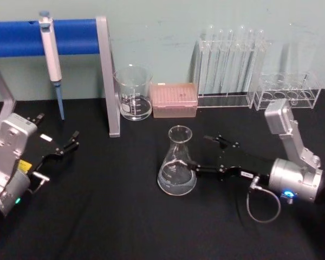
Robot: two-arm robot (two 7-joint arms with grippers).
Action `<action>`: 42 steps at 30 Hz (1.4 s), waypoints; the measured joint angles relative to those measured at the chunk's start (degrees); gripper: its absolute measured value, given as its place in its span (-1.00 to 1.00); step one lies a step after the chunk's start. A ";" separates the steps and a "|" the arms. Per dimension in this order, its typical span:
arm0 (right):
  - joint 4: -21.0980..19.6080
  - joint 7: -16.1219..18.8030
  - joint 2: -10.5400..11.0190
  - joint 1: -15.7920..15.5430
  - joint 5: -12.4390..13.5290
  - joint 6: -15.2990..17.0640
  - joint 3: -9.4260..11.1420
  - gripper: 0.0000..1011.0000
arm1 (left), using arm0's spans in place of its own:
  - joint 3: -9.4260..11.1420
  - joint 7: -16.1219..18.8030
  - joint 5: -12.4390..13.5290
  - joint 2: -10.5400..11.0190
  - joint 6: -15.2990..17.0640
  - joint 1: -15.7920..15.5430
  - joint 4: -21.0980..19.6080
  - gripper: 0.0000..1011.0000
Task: Grasp the erlenmeyer flask with one hand, shake it three times, then place it back.
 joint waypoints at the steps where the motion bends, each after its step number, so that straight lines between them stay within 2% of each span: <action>1: -0.28 -0.44 0.48 -0.36 0.36 0.54 0.44 0.98 | 0.00 0.00 0.00 0.00 0.00 0.00 0.00 0.98; 6: -0.47 -3.22 1.49 -1.27 1.40 1.57 2.57 0.98 | 0.00 0.00 0.00 0.00 0.00 0.00 0.00 0.98; 13: 0.31 -7.61 0.78 -1.60 1.23 0.75 5.04 0.98 | 0.00 0.00 0.00 0.00 0.00 0.00 0.00 0.98; 15: 1.09 -10.15 -0.34 -1.55 0.11 -0.79 6.05 0.98 | 0.00 0.00 0.00 0.00 0.00 0.00 0.00 0.98; 19: 1.77 -12.40 -1.78 -1.29 -1.12 -2.52 6.85 0.98 | 0.00 0.00 0.00 0.00 0.00 0.00 0.00 0.98; 21: 2.35 -14.89 -3.44 -1.00 -2.43 -4.34 7.41 0.98 | 0.00 0.00 0.00 0.00 0.00 0.00 0.00 0.98; 22: 2.35 -14.89 -3.44 -1.00 -2.43 -4.34 7.41 0.98 | 0.00 0.00 0.00 0.00 0.00 0.00 0.00 0.98; 27: 3.43 -19.30 -6.48 -0.54 -4.66 -6.03 8.22 0.98 | 0.00 0.00 0.00 0.00 0.00 0.00 0.00 0.98; 32: 4.32 -23.26 -8.74 -0.55 -6.47 -6.51 9.14 0.98 | 0.00 0.00 0.00 0.00 0.00 0.00 0.00 0.98; 42: 6.80 -27.40 -11.43 -0.65 -9.13 -6.24 10.14 0.98 | 0.00 0.00 0.00 0.00 0.00 0.00 0.00 0.98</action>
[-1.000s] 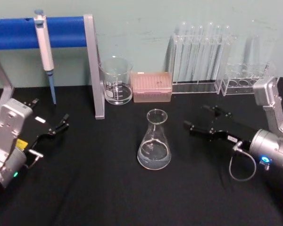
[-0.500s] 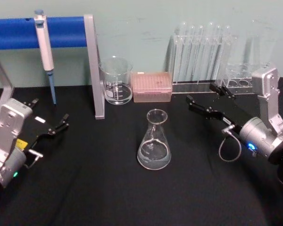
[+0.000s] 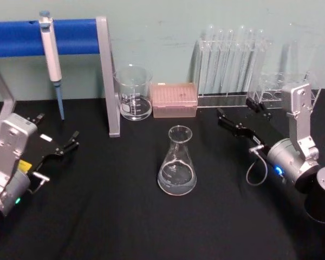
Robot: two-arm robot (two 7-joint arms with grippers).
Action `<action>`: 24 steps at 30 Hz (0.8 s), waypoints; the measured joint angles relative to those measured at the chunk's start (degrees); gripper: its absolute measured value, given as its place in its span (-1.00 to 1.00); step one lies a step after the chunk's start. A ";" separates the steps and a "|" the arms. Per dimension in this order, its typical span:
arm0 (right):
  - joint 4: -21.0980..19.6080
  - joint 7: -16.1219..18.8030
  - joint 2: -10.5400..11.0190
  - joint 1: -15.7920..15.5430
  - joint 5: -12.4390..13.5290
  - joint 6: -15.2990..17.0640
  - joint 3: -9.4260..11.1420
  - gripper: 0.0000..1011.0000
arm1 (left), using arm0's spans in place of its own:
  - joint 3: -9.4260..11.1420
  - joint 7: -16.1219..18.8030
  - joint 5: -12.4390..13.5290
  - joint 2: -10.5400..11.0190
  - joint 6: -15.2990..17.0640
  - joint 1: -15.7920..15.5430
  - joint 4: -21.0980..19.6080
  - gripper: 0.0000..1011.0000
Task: Grasp the erlenmeyer flask with one hand, shake it three times, then place it back.
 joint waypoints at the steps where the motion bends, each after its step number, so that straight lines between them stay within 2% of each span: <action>1: 0.00 0.00 0.00 0.00 0.00 0.00 0.00 0.98 | 0.00 0.00 0.00 0.00 0.00 0.00 0.00 0.98; 10: 3.12 -0.50 -1.66 0.18 -1.00 1.20 1.11 0.98 | 0.00 0.00 0.00 0.00 0.00 0.00 0.00 0.98; 24: 3.76 -0.46 -2.54 -0.21 -2.01 2.60 2.03 0.98 | 0.00 0.00 0.00 0.00 0.00 0.00 0.00 0.98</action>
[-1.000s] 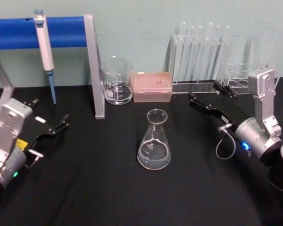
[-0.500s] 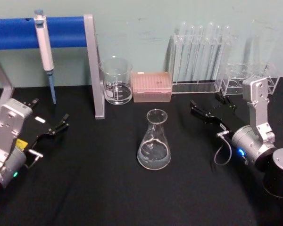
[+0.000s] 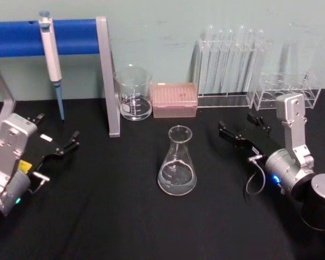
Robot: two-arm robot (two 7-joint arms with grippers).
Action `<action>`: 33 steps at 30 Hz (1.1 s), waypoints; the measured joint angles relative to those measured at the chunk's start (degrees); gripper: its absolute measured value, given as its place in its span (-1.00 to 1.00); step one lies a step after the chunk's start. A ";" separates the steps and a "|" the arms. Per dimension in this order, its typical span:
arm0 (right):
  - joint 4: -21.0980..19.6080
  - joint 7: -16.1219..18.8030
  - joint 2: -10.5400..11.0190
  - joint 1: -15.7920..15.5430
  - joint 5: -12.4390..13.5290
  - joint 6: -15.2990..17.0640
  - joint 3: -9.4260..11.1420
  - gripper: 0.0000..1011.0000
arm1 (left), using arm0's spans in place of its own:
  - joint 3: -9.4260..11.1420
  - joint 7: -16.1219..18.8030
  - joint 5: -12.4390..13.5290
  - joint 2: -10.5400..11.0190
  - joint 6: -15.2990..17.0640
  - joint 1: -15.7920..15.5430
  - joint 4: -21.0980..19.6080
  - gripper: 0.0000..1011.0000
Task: Grasp the erlenmeyer flask with one hand, shake it three times, then place it back.
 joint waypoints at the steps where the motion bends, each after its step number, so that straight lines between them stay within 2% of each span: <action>1: 0.00 0.00 0.01 0.00 0.01 -0.01 -0.02 0.98 | 0.00 0.00 0.00 0.00 0.00 0.00 0.00 0.98; 33: -0.08 0.10 0.13 0.05 0.20 -0.18 -0.20 0.98 | 0.00 0.00 0.00 0.00 0.00 0.00 0.00 0.98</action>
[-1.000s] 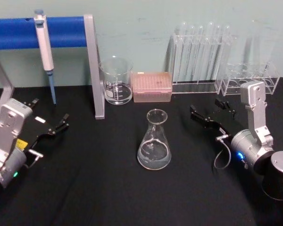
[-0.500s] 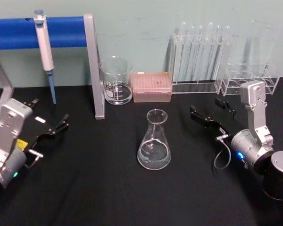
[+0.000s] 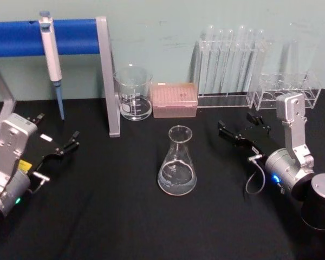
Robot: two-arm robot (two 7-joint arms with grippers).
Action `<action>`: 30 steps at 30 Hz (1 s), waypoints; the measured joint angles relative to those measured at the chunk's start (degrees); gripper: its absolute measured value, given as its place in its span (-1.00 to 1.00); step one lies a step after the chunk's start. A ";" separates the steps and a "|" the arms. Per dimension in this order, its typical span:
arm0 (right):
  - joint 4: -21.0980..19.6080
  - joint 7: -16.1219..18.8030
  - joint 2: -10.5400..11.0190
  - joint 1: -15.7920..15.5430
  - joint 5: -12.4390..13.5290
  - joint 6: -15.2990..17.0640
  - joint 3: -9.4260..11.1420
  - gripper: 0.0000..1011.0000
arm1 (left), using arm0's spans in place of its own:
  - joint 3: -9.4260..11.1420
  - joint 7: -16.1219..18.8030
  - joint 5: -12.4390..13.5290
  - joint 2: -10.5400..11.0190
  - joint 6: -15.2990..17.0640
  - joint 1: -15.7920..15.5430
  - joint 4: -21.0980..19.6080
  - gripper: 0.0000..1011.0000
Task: Grasp the erlenmeyer flask with one hand, shake it three times, then place it back.
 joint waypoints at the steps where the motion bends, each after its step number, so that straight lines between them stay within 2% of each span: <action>1: 0.00 0.00 0.00 0.00 0.01 0.00 0.00 0.98 | 0.00 0.00 0.00 0.00 0.00 0.00 0.00 0.98; 30: 0.00 0.00 0.00 0.00 0.01 0.00 0.00 0.98 | 0.00 0.00 0.00 0.00 0.00 0.00 0.00 0.98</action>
